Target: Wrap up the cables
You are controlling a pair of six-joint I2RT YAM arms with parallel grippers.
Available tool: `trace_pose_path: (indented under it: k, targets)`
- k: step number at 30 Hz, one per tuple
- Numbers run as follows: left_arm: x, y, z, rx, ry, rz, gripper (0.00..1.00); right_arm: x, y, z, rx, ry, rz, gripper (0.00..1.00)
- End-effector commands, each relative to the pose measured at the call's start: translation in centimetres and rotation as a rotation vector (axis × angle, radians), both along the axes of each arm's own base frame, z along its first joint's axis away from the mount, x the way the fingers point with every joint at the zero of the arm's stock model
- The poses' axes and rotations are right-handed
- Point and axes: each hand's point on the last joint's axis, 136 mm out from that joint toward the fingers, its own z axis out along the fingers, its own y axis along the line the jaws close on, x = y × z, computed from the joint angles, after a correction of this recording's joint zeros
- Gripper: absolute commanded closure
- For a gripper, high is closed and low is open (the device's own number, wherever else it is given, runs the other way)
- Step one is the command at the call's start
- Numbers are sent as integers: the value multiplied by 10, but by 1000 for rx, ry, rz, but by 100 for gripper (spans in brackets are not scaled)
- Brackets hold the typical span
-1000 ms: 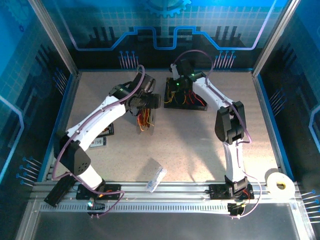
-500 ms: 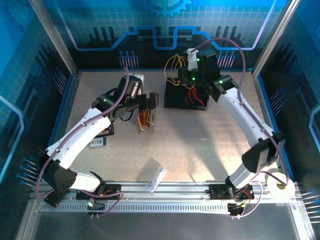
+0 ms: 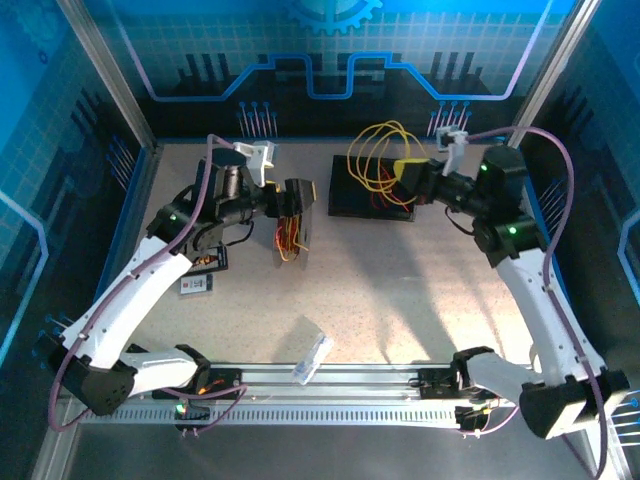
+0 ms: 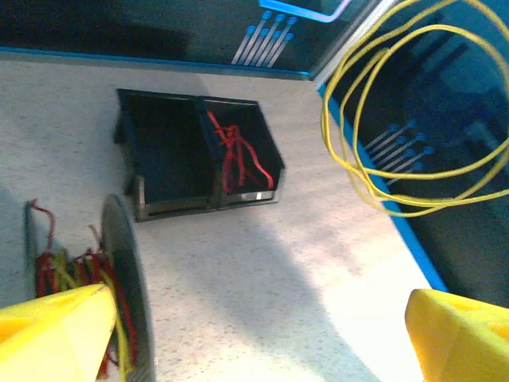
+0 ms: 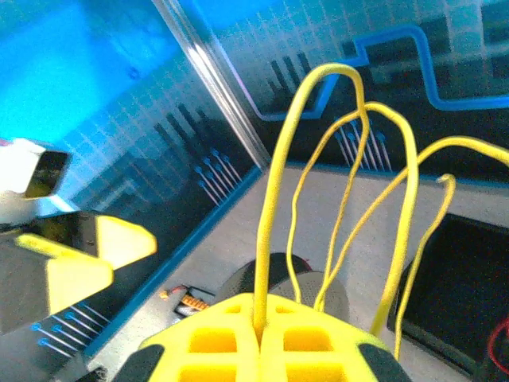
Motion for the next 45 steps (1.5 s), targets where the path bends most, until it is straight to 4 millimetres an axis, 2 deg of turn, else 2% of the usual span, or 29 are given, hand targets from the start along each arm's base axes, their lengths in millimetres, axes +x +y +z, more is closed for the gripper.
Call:
trace_pose_path:
  k: [1, 4, 7, 14, 19, 23, 30, 37, 39, 42, 45]
  targets:
    - [-11, -23, 8, -157, 62, -145, 8, -29, -1, 30, 189, -44, 169, 100]
    - [-17, -37, 17, -226, 86, -228, 13, -36, -8, 34, 255, -42, 214, 100]
    - [-17, -46, 22, -256, 107, -270, 17, -41, -6, 34, 280, -17, 264, 100]
    - [2, -55, 5, -222, 172, -261, 29, -48, 2, 37, 329, 15, 327, 100]
    - [6, -63, 11, -262, 176, -289, 40, -52, 13, 30, 300, 48, 339, 100]
    - [4, -57, 11, -255, 160, -256, 44, -55, 18, 20, 239, 74, 298, 100]
    - [-7, -44, 12, -253, 140, -215, 50, -58, 25, 18, 219, 82, 304, 100]
    - [-16, -23, 13, -212, 119, -123, 52, -54, 27, 11, 214, 96, 291, 100]
    - [-19, -20, 14, -213, 112, -113, 50, -53, 29, 9, 213, 100, 293, 100]
    - [-22, -26, 17, -228, 122, -142, 44, -53, 32, 9, 212, 101, 298, 100]
    - [-18, -35, 11, -194, 148, -159, 43, -54, 34, 8, 211, 100, 304, 100]
